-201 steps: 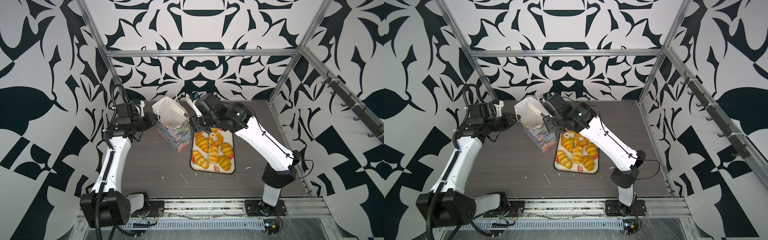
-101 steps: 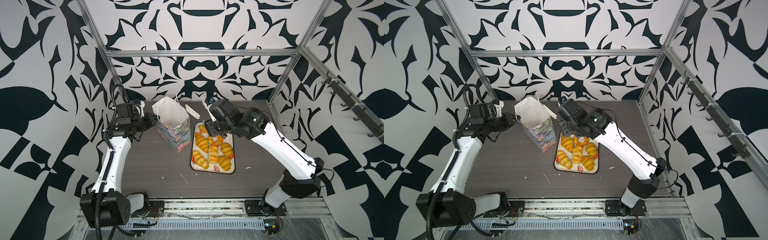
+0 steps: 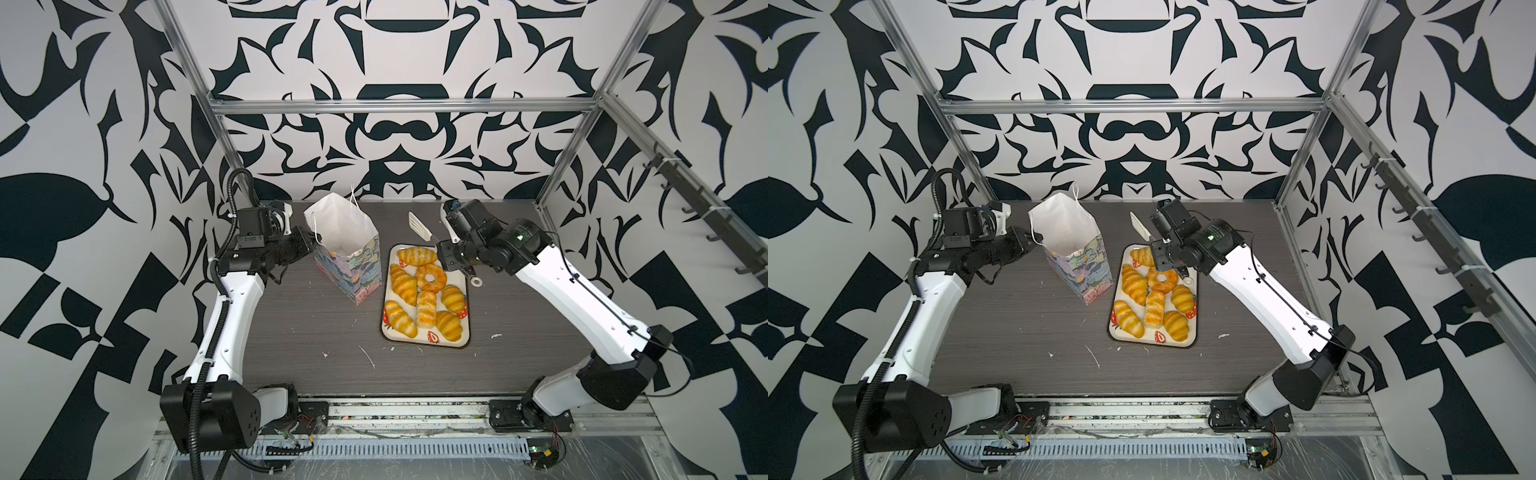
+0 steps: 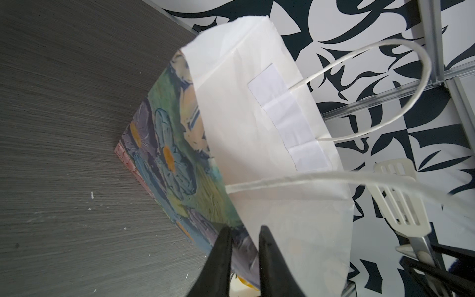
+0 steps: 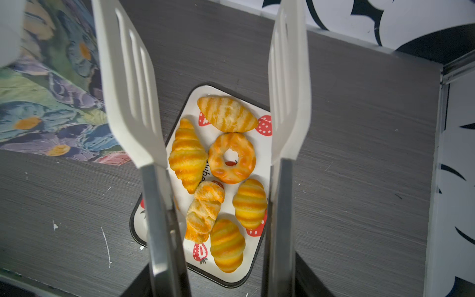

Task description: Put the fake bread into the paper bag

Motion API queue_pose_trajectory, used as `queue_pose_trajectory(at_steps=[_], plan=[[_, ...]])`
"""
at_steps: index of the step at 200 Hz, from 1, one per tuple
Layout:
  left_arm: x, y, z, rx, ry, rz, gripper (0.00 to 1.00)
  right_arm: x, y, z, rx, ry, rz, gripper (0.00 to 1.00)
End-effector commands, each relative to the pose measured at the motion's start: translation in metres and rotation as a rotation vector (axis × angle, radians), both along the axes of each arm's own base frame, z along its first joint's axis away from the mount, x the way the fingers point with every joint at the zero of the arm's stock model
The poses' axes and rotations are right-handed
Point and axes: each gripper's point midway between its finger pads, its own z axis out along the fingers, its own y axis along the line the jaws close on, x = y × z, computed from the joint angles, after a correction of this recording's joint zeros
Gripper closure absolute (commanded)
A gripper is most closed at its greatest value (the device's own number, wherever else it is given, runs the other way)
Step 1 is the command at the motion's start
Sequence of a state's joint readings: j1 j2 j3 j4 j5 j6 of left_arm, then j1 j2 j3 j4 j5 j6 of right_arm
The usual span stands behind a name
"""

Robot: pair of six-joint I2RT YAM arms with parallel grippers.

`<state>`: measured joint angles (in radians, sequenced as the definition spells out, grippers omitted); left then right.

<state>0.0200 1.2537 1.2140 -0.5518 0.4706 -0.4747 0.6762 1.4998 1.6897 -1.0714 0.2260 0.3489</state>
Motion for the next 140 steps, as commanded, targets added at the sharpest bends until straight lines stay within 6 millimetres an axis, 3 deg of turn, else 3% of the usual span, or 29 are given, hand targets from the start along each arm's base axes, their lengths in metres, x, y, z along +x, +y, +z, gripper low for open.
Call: queue_pose_trajectory(at_steps=[1,65,140], plan=[[-0.002,0.001,0.007,0.011,-0.006,-0.001,0.77,0.007,-0.007,0.014,0.077,-0.053,-0.038,0.38],[-0.004,-0.001,0.01,0.005,-0.014,-0.008,0.77,0.003,-0.026,-0.031,0.049,0.053,-0.077,0.4],[-0.004,-0.002,0.01,-0.002,-0.015,-0.013,0.77,-0.029,-0.054,-0.069,-0.042,0.163,-0.117,0.4]])
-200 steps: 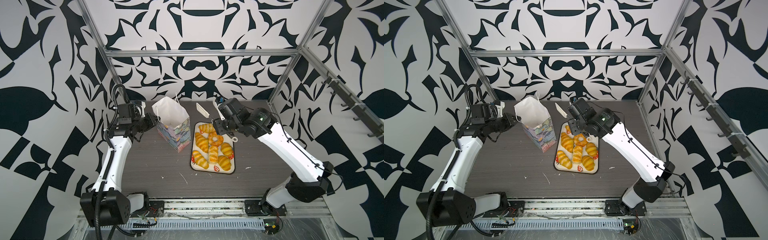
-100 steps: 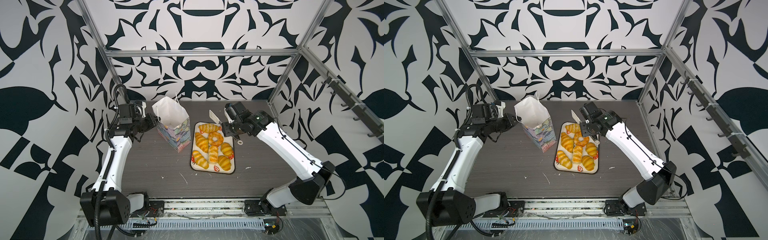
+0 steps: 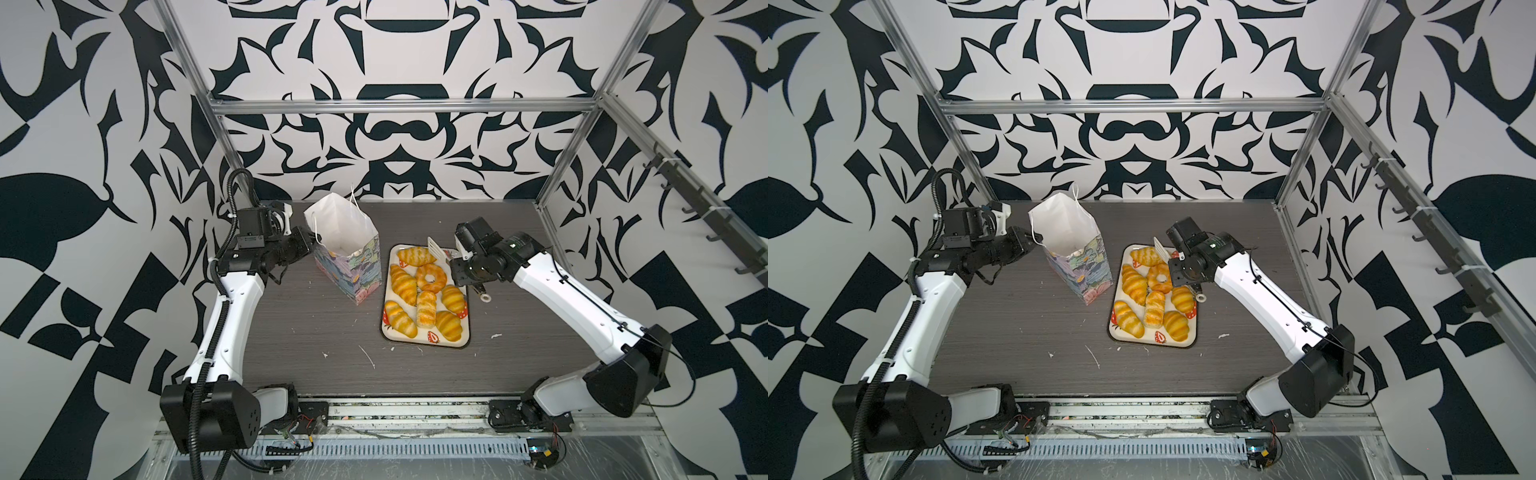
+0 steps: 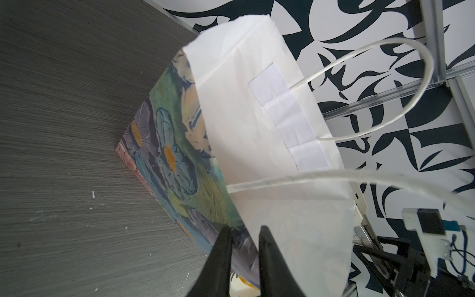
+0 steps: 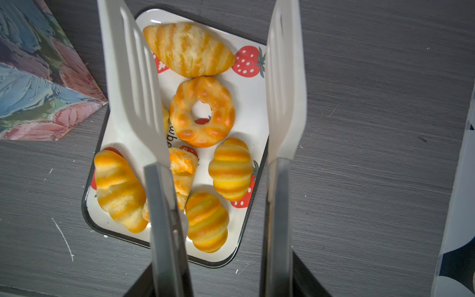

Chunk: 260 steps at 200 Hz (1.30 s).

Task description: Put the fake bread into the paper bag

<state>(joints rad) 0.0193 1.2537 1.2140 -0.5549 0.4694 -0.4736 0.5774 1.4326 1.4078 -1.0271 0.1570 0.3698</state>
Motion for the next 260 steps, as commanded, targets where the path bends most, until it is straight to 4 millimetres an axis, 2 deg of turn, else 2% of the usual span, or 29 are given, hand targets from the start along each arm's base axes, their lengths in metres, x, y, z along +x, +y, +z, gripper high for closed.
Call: queue_pose_trajectory(at_steps=[1,69,122,158,231,260], plan=[[-0.004,-0.002,0.011,-0.003,-0.017,-0.012,0.77,-0.011,-0.013,0.005,-0.006,-0.012,-0.034,0.4],[-0.003,-0.004,0.012,-0.01,-0.017,-0.018,0.77,-0.047,-0.038,-0.015,-0.035,0.067,-0.097,0.4],[-0.004,-0.008,0.014,-0.013,-0.022,-0.028,0.77,-0.064,-0.04,-0.035,-0.024,0.13,-0.11,0.4],[-0.004,-0.008,0.015,-0.013,-0.025,-0.029,0.77,-0.071,-0.04,-0.046,-0.022,0.159,-0.115,0.41],[-0.005,-0.007,0.012,-0.012,-0.02,-0.027,0.77,-0.075,-0.023,-0.064,-0.029,0.199,-0.082,0.4],[-0.005,-0.008,0.013,-0.012,-0.022,-0.028,0.77,-0.073,-0.025,-0.071,-0.048,0.204,-0.085,0.4]])
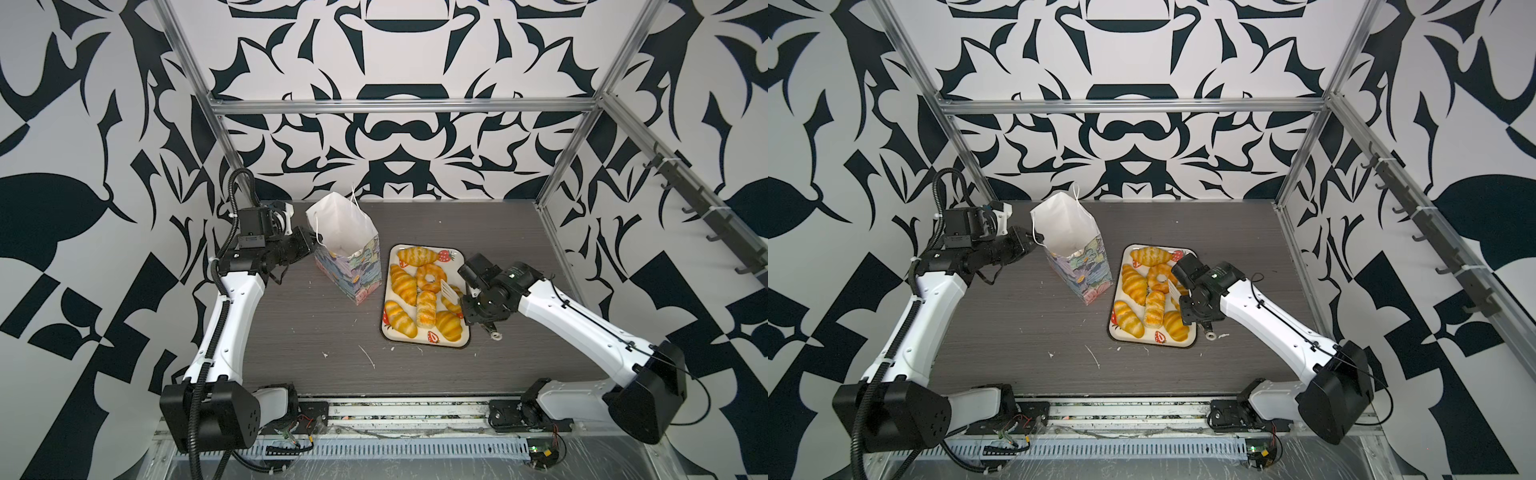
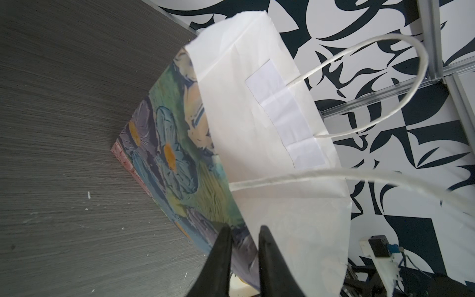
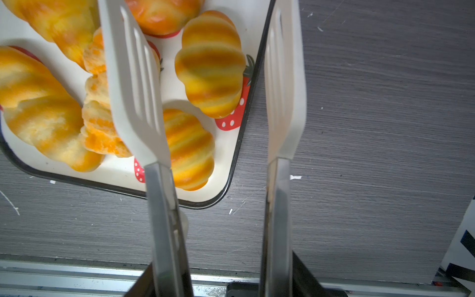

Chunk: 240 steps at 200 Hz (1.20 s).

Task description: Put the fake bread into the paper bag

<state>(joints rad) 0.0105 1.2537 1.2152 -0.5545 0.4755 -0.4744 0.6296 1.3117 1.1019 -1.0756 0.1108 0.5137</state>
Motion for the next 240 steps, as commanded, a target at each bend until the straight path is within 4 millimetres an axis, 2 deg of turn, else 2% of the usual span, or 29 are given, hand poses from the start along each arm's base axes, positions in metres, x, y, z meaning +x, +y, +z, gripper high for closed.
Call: queue_pose_trajectory(at_steps=[1,156,240], plan=[[-0.004,-0.004,0.013,-0.007,-0.022,-0.015,0.77,0.004,0.001,-0.001,-0.001,-0.021,-0.014,0.4],[-0.003,-0.004,0.011,-0.002,-0.018,-0.015,0.77,0.014,0.01,-0.022,-0.024,0.013,0.031,0.43],[-0.003,-0.004,0.008,0.001,-0.013,-0.015,0.76,0.009,0.003,-0.033,-0.059,0.028,0.028,0.43]])
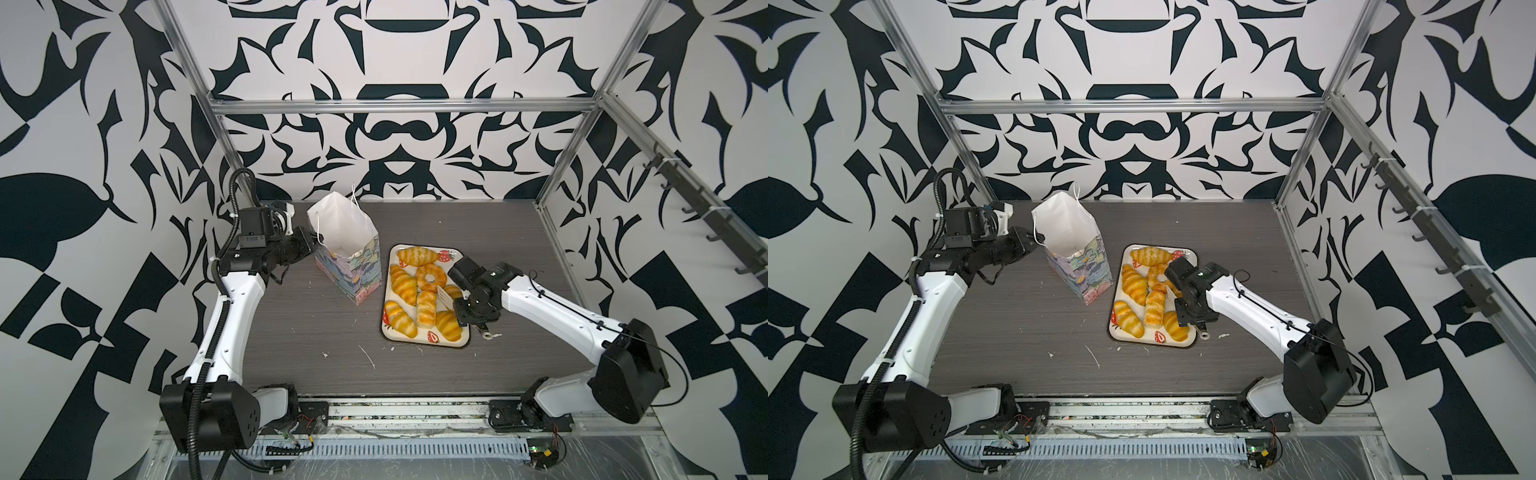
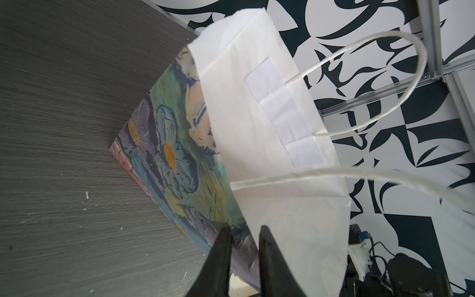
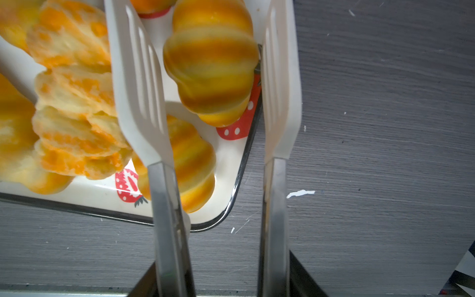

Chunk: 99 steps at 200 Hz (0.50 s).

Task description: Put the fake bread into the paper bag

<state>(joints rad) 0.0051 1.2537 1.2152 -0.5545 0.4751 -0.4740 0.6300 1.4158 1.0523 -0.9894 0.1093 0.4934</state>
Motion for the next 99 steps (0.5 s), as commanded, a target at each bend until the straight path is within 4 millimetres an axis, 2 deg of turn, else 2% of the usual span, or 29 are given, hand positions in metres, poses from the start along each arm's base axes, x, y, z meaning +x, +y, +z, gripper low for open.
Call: queue_pose_trajectory(at_steps=[1,99], plan=[[-0.0024,-0.0022,0.0082,0.0,-0.012,-0.009,0.76,0.0023,-0.0028,0.0028,-0.015,-0.026,0.009,0.43],[-0.0016,-0.002,0.0072,0.001,-0.01,-0.008,0.77,0.0019,-0.0016,0.0014,-0.009,-0.021,0.006,0.48]])
